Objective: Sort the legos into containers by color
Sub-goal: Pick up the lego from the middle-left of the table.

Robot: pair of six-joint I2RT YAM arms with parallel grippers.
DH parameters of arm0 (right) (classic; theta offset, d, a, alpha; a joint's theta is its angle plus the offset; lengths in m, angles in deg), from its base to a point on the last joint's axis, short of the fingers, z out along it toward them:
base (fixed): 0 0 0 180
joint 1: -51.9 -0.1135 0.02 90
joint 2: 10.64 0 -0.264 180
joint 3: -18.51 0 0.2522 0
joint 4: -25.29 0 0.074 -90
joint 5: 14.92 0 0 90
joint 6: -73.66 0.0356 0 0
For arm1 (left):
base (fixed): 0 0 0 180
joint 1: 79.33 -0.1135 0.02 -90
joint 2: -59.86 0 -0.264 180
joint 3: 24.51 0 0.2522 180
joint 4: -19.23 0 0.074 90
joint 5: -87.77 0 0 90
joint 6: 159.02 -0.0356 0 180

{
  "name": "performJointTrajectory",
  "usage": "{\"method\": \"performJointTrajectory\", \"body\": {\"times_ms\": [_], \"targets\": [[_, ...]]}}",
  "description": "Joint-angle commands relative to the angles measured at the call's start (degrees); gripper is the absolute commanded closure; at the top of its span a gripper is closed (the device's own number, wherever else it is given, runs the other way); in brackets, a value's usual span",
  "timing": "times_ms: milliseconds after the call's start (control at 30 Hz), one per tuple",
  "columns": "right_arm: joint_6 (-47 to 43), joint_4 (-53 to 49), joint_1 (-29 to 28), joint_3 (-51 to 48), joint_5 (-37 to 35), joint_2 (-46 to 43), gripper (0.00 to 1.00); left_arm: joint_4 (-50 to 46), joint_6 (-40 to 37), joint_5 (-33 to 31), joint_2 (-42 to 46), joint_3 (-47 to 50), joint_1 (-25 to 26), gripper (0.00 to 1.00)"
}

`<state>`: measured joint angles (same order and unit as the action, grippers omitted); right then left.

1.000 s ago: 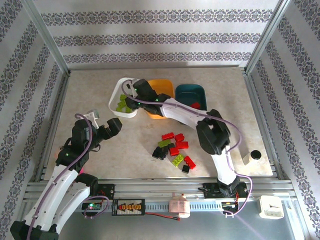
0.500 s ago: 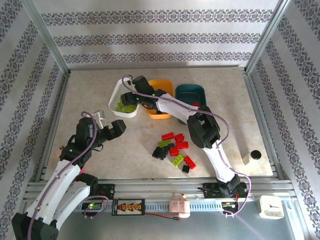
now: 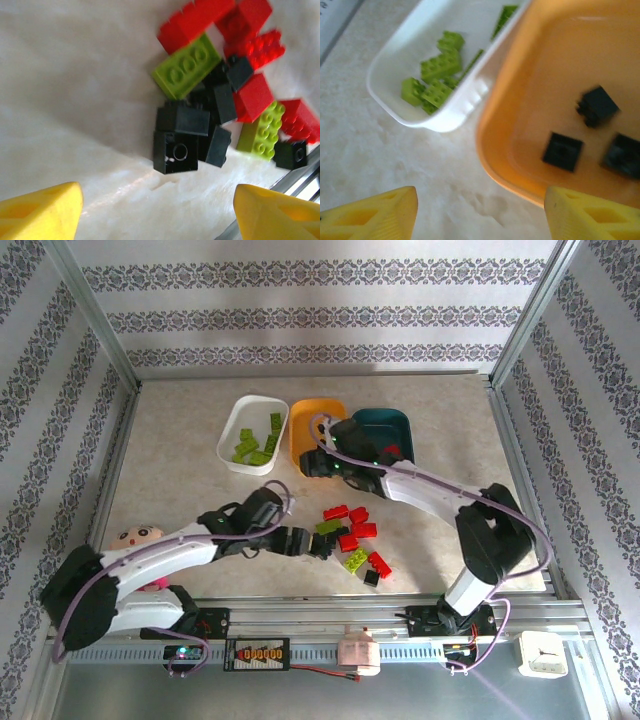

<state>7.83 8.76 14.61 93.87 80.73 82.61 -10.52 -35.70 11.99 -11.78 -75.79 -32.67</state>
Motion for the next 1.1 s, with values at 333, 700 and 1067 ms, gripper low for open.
{"method": "performJointTrajectory", "body": {"times_ms": [333, 700, 1067], "targets": [[2.28, 3.11, 3.72, -12.63, -2.02, -13.13, 0.31, -4.05, -5.18, -7.48, -10.35, -6.47, 6.52, 0.3], [3.0, 4.3, 5.44, -14.98, -1.71, -15.28, 0.31, -1.74, -5.63, -8.68, -15.06, -7.56, 7.93, 0.3], [2.93, 4.04, 7.06, -16.59, -1.08, -17.31, 0.31, -0.71, -7.06, -9.02, -21.89, -10.71, 7.93, 0.47]]}}
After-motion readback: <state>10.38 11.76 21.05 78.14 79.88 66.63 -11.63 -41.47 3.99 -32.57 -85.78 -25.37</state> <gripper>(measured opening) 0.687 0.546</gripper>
